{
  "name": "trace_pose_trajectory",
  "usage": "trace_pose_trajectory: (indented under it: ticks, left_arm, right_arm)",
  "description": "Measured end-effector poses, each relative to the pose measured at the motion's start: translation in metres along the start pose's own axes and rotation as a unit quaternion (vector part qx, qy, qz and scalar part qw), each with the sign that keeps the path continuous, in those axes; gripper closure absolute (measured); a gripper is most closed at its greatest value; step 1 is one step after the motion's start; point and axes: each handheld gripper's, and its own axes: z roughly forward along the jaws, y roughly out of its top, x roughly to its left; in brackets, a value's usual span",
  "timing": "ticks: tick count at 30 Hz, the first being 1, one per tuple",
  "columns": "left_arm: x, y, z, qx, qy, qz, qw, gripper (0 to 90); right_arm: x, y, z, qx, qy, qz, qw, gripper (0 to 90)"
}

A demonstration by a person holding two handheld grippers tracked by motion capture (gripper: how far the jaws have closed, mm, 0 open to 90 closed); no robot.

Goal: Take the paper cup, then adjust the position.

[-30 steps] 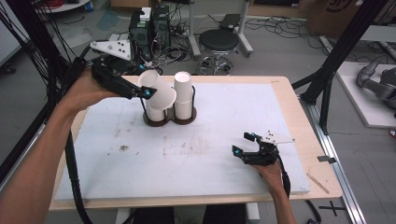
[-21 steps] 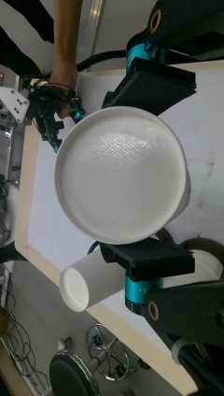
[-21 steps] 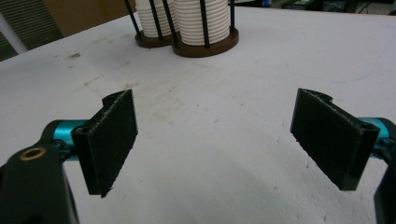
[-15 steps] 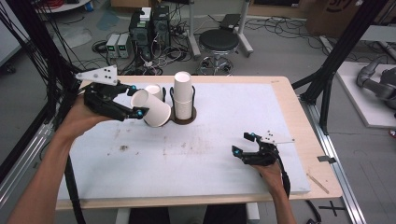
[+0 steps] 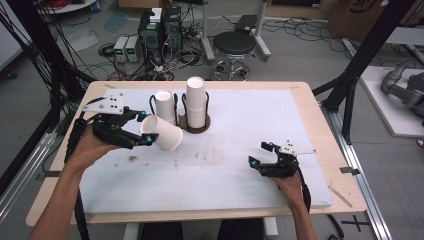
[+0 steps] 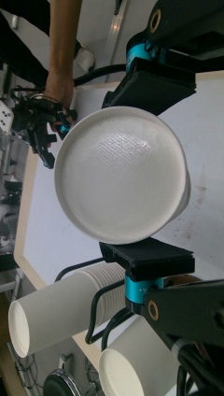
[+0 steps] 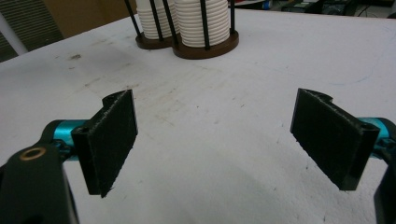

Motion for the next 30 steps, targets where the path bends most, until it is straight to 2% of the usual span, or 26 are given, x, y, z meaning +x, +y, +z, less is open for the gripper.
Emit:
trace_pose_trajectory:
  ticks: [8, 14, 30]
  left_arm:
    - [-0.005, -0.029, 0.005, -0.019, -0.008, -0.016, 0.9996, 33.7]
    - [-0.005, -0.043, 0.005, -0.023, -0.007, -0.028, 0.9993, 33.7]
    - [-0.005, -0.047, 0.007, -0.023, -0.008, -0.03, 0.9993, 33.7]
  right_arm:
    - [0.0, 0.0, 0.0, 0.001, -0.002, -0.002, 1.0, 15.2]
    - [0.0, 0.0, 0.0, 0.001, -0.002, -0.004, 1.0, 15.2]
    - [0.0, 0.0, 0.0, -0.002, 0.0, -0.009, 1.0, 15.2]
